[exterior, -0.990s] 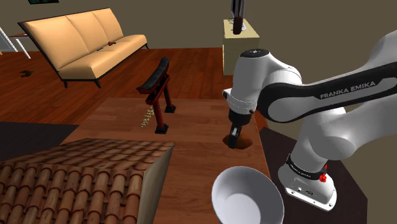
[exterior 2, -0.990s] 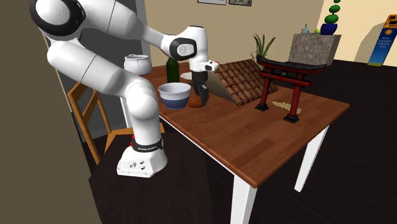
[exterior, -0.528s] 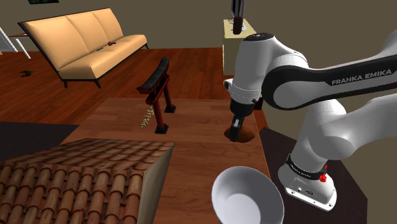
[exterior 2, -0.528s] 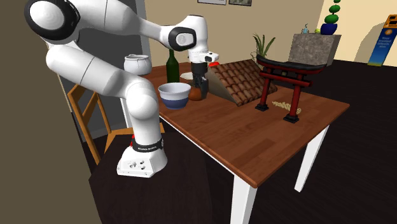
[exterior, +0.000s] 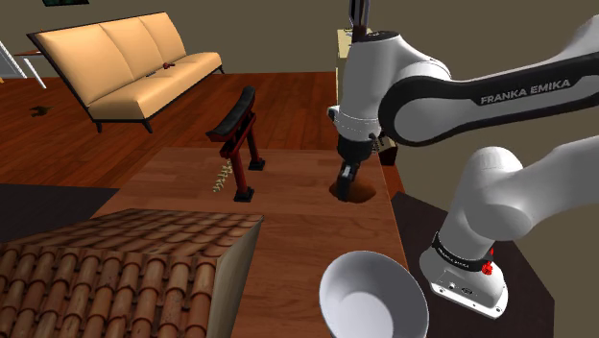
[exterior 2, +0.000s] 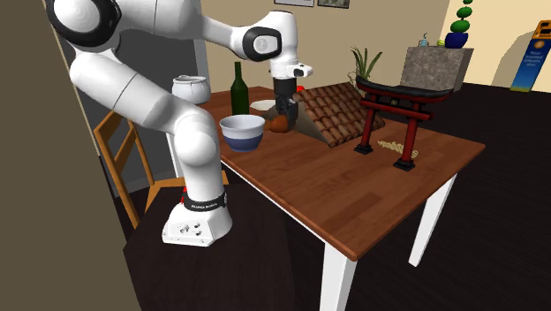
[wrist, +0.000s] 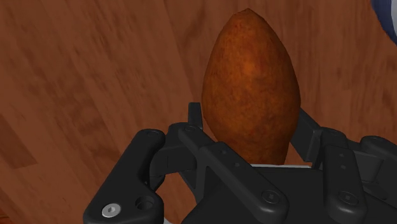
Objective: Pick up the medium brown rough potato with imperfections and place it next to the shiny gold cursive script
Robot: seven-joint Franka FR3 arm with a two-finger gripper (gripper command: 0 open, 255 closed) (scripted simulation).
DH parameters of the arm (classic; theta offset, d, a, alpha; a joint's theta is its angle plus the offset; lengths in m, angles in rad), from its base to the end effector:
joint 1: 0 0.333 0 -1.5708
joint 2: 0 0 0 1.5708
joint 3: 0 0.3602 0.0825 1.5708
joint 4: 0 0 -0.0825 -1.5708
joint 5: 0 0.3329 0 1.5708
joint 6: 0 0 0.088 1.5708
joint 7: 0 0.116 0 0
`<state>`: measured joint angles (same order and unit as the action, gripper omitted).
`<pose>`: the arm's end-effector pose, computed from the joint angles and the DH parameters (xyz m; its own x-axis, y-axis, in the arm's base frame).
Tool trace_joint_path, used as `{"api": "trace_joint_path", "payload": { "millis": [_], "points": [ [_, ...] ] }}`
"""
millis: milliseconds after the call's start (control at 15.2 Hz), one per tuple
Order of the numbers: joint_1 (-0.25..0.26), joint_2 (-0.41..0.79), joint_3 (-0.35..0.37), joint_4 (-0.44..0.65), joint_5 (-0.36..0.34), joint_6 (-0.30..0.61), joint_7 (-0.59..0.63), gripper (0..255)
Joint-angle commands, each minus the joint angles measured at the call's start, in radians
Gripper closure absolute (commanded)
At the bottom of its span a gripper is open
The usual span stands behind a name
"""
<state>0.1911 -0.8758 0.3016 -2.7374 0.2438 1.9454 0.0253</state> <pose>0.1832 0.1351 0.4910 0.9566 0.2831 0.0694 0.2840 -0.9588 -0.0039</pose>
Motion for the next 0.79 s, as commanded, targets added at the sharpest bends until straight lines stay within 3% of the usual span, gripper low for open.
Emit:
{"api": "trace_joint_path", "payload": {
  "millis": [0,726],
  "points": [
    [-0.034,0.082,-0.012,0.047,-0.022,0.036,-0.025,255],
    [-0.166,0.544,-0.034,0.381,-0.139,0.159,-0.082,255]
  ]
}}
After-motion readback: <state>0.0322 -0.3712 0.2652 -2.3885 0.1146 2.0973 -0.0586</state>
